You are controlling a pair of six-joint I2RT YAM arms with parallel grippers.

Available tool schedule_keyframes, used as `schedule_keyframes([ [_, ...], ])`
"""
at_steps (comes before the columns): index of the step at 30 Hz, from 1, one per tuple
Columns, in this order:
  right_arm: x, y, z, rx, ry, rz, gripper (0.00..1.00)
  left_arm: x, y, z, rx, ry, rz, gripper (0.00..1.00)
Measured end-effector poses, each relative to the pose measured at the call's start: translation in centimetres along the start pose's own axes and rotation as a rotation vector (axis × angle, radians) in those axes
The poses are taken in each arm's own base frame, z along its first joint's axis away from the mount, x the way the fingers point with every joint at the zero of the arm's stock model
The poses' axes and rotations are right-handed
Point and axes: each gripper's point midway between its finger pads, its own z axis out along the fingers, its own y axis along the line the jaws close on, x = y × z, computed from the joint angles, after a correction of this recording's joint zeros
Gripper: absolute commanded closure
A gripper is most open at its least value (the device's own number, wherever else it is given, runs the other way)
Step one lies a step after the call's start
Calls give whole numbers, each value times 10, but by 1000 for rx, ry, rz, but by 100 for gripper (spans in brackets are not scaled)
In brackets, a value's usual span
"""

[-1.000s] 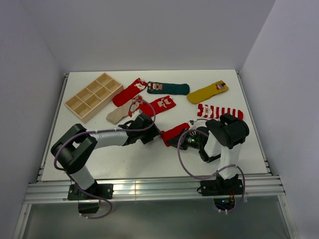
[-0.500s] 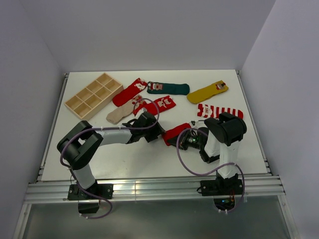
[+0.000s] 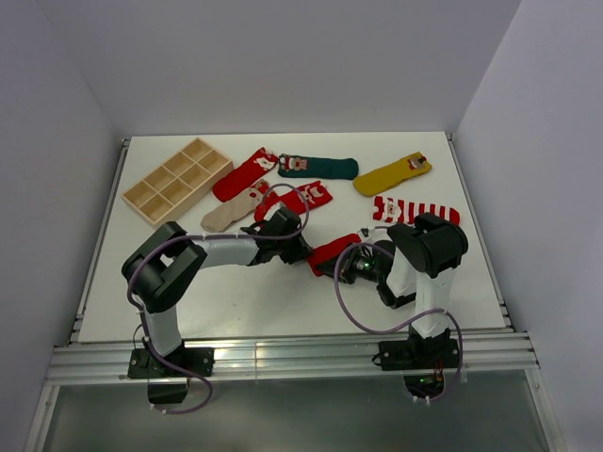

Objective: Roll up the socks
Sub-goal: Roll the sock at the center of the board.

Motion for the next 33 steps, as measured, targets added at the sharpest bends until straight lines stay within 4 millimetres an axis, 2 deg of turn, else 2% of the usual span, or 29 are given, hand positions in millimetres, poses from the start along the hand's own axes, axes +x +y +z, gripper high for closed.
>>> schedule_keyframes([
  [2, 0, 0, 0, 1, 0, -11, 90, 1, 0, 1, -3, 6, 6, 84],
  [3, 0, 0, 0, 3, 0, -15, 83, 1, -1, 2, -2, 7, 7, 87],
  [5, 0, -1, -1, 7, 1, -26, 76, 1, -2, 2, 0, 9, 11, 100],
  [10, -2, 5, -3, 13, 1, -65, 52, 2, -2, 1, -8, 11, 22, 100],
  [15, -8, 16, -10, 49, -14, -154, 45, 1, -1, 1, -12, 4, 37, 100],
  [19, -22, 30, -15, 102, -49, -248, 44, 0, -1, 0, -17, -4, 49, 100],
  [21, -34, 35, -17, 144, -83, -299, 51, 0, 0, -1, -22, -6, 53, 100],
  [24, -55, 36, -22, 237, -133, -345, 54, 0, 1, -1, -23, -9, 59, 100],
  [28, -78, 18, -25, 382, -162, -358, 57, -1, 2, -3, -28, -13, 73, 100],
  [32, -84, -13, -22, 512, -127, -334, 57, -2, 3, -4, -30, -18, 86, 100],
  [33, -86, -15, -18, 516, -113, -327, 57, -3, 3, -5, -29, -20, 93, 100],
])
